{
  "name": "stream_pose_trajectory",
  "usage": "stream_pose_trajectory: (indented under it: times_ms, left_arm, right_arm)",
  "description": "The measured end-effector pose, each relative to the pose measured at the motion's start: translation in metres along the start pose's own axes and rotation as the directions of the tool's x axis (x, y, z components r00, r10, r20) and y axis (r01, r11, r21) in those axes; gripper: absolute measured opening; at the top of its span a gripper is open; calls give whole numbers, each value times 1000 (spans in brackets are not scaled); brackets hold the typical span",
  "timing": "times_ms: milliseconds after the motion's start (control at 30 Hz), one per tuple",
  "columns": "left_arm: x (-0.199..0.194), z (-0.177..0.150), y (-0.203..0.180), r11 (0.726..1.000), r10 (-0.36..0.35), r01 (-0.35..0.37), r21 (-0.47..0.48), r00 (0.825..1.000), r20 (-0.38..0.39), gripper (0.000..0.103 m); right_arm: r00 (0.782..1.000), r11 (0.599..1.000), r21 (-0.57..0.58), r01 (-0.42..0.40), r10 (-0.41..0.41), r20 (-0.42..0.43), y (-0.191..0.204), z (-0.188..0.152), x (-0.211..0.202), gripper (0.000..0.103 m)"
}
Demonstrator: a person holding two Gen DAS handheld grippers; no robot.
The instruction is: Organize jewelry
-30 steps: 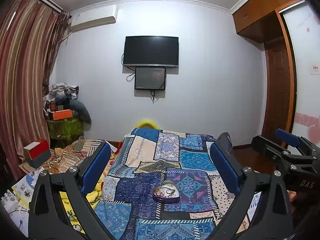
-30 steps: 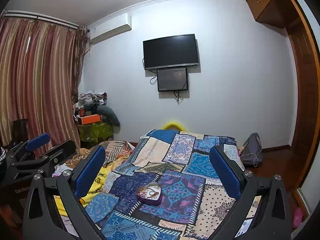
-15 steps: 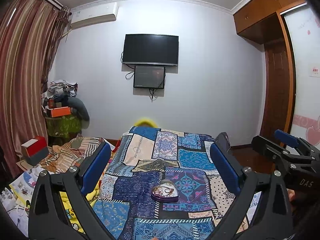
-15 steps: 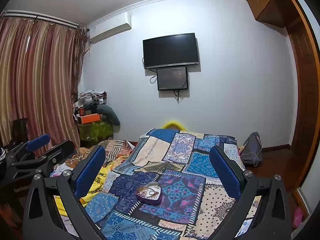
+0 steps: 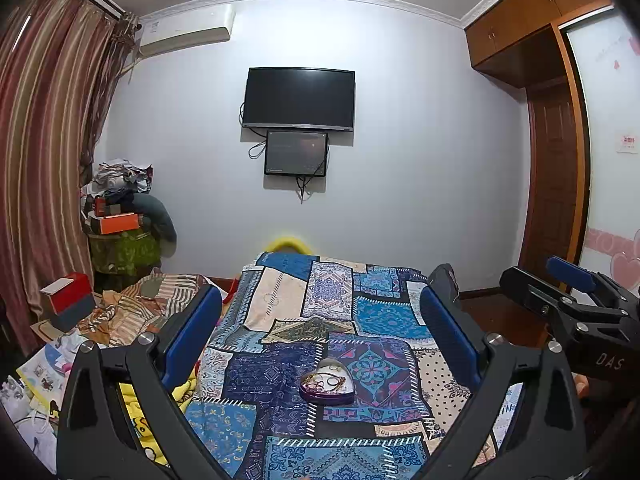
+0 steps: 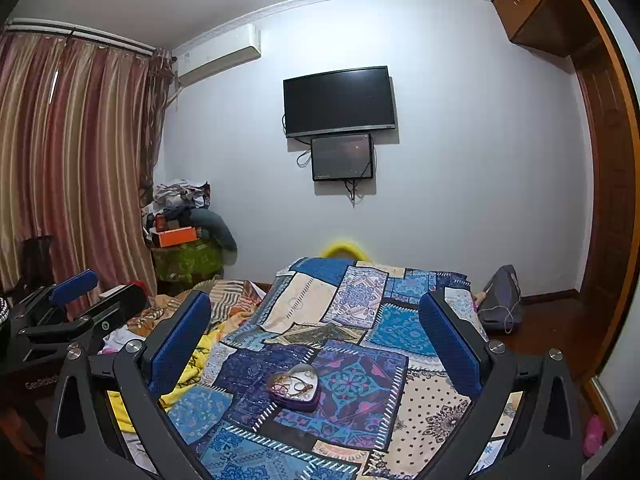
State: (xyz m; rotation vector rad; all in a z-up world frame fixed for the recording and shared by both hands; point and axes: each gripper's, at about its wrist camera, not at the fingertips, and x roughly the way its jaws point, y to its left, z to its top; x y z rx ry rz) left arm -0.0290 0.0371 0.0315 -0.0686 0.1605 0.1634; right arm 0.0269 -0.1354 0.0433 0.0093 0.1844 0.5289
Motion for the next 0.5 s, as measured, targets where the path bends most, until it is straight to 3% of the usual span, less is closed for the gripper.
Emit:
stream_pose_trajectory:
  times_ms: [500]
  left_arm:
    - [6, -2, 6, 1000, 4, -4, -6, 1000, -12, 100]
  right_arm:
    - [1000, 1000, 5, 0, 0, -24, 1, -5, 7, 103]
